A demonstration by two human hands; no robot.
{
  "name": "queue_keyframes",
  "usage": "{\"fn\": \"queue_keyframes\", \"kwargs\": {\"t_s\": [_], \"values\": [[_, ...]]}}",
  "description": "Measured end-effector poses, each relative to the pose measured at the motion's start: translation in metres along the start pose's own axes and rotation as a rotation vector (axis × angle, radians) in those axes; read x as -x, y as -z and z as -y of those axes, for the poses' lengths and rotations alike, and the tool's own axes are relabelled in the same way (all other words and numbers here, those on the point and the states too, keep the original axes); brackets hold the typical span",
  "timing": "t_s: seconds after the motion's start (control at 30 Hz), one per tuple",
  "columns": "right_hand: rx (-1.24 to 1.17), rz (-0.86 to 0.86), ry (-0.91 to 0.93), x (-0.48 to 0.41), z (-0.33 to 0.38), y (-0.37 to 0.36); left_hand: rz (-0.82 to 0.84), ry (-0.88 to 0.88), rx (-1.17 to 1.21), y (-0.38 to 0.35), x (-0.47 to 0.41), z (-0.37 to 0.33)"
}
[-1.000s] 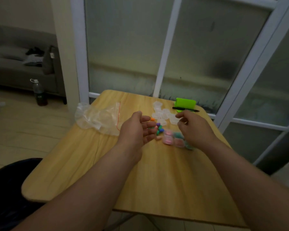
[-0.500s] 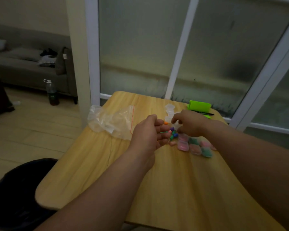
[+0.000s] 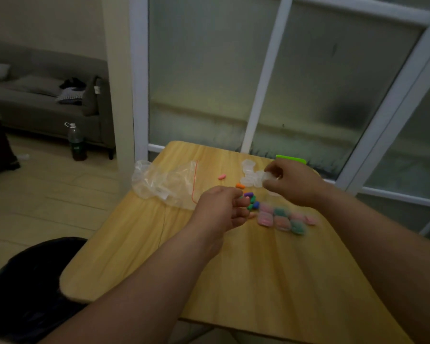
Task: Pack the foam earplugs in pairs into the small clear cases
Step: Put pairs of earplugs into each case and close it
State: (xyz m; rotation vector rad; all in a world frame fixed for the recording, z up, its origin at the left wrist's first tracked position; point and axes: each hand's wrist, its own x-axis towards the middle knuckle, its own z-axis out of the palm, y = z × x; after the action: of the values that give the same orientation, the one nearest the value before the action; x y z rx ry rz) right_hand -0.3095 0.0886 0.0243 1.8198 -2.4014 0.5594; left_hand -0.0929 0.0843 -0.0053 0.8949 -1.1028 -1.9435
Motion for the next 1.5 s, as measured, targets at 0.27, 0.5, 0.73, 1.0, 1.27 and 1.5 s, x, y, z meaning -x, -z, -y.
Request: {"fn": "queue_keyframes", "kwargs": {"t_s": [0.27,0.5,0.73,1.0,1.27,1.5], "values": [[-0.349,-0.156,0.135,0.102,0.055,-0.009,0.217,0.025,-0.125,0.013,0.022,0.005],[-0.635,-0.136,0.017,0.127,0.059,-0.025,0.273,-0.03,-0.095,0.03,0.028,0.015],[-0.638,-0.218,0.009,0.132,0.062,-0.035,0.237,-0.042,0.03,0.032,0.025,0.019],[-0.438,-0.318,0.063,0.13,0.072,-0.045,0.276,-0.051,-0.004,0.032,0.021,0.025],[-0.702,-0.097,-0.06,0.135,0.069,-0.037,0.221,-0.154,-0.288,0.042,0.029,0.017],[-0.947,0.138,-0.267,0.136,0.068,-0.032,0.235,-0.161,-0.499,0.042,0.039,0.015]]}}
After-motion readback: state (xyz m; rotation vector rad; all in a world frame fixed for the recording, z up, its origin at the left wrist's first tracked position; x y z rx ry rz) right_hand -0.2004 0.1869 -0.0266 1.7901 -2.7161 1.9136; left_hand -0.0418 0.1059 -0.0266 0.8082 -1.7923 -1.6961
